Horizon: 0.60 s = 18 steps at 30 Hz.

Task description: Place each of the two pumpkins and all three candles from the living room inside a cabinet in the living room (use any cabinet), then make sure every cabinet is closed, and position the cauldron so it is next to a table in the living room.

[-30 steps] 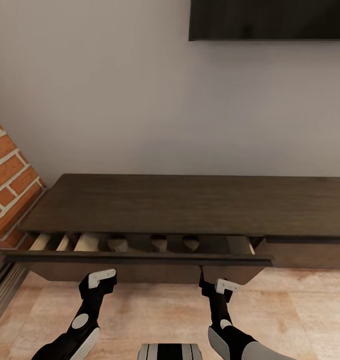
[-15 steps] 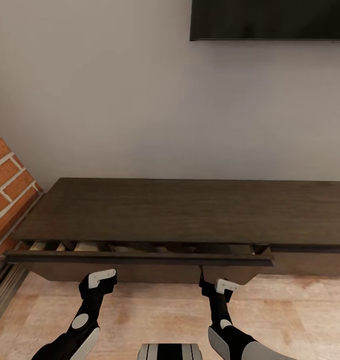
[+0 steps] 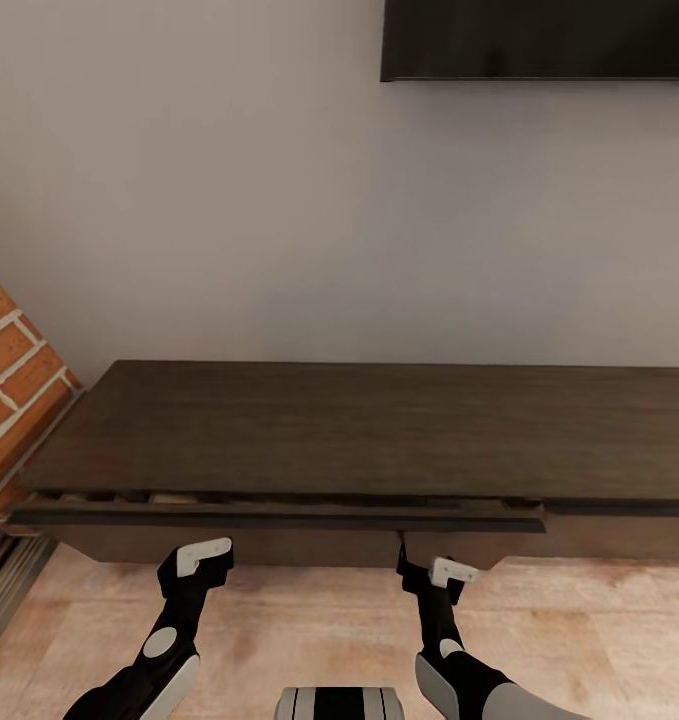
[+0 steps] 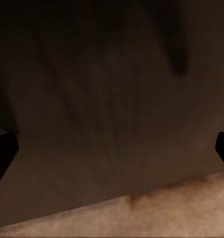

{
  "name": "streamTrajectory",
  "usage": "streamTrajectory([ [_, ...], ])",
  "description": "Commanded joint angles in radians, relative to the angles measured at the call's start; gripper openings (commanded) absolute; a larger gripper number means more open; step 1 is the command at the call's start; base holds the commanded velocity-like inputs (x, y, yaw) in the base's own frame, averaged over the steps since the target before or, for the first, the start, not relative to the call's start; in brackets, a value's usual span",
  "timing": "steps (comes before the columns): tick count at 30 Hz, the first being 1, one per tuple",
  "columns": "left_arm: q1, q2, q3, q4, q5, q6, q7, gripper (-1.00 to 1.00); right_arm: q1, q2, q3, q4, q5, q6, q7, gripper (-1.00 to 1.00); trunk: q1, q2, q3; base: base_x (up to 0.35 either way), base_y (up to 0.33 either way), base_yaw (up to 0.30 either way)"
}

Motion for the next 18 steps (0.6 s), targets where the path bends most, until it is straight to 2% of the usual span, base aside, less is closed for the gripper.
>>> streamTrajectory([
  [1,-0.001,0.001,-0.006,0.000,0.011,-0.007,0.006,1.00,-0.001,0.000,0.008,0.000,0.000,-0.002,-0.008,1.00,0.000,0.000,-0.001,0.103,0.000,0.000],
  [6,-0.001,0.001,-0.006,-0.001,0.011,-0.008,0.006,1.00,-0.001,0.000,0.008,0.000,0.000,-0.001,-0.008,1.00,0.000,0.000,-0.001,0.109,0.000,0.000],
  [18,-0.001,0.001,-0.006,-0.002,0.011,-0.007,0.006,1.00,-0.001,0.000,0.008,0.000,0.000,-0.001,-0.008,1.00,0.000,0.000,-0.001,0.035,0.000,0.000],
])
